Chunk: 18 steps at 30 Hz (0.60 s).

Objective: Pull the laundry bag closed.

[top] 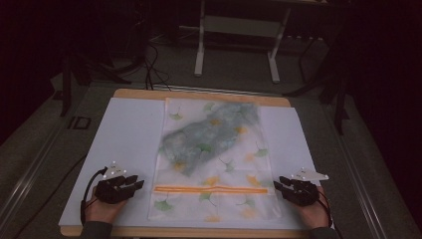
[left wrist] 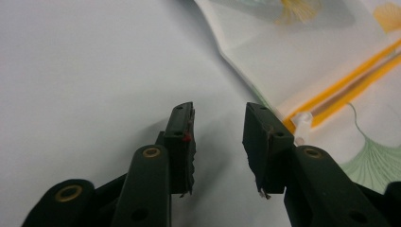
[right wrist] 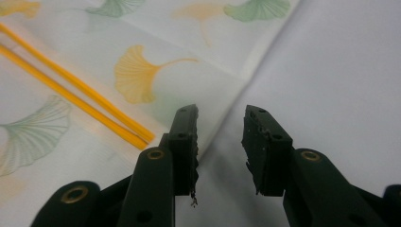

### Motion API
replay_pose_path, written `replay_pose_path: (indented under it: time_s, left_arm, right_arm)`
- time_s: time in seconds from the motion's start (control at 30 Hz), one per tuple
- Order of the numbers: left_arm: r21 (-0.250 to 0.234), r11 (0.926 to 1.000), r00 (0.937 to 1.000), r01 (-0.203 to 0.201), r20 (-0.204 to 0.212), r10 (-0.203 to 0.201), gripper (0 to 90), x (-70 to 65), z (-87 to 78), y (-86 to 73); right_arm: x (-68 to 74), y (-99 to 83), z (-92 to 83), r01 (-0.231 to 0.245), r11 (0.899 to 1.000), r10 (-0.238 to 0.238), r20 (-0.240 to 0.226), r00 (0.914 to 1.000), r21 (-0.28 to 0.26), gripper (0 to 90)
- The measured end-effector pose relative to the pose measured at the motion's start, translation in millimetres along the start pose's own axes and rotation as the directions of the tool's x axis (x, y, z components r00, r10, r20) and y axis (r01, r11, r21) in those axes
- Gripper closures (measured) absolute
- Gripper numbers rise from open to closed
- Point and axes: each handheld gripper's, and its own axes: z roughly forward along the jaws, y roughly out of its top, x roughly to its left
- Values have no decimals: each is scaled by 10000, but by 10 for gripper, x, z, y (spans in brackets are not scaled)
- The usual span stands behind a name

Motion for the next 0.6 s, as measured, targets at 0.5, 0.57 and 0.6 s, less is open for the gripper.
replay_pose_path:
  time_s: [0.5, 0.57, 0.6]
  left_arm:
    - [-222, 9993, 9993, -312, 214, 317, 612, -49, -76, -8]
    - [-232, 9991, 9991, -353, 223, 358, 592, -54, -83, -5]
    - [-225, 9990, 9989, -398, 253, 403, 588, -53, -86, -5]
  right_arm:
    - [215, 284, 128, 1255, 9914, -1202, -1174, 9858, 385, 638]
    - [250, 328, 146, 1396, 9897, -1339, -1357, 9817, 328, 633]
    - [268, 348, 156, 1473, 9887, -1420, -1413, 9797, 273, 631]
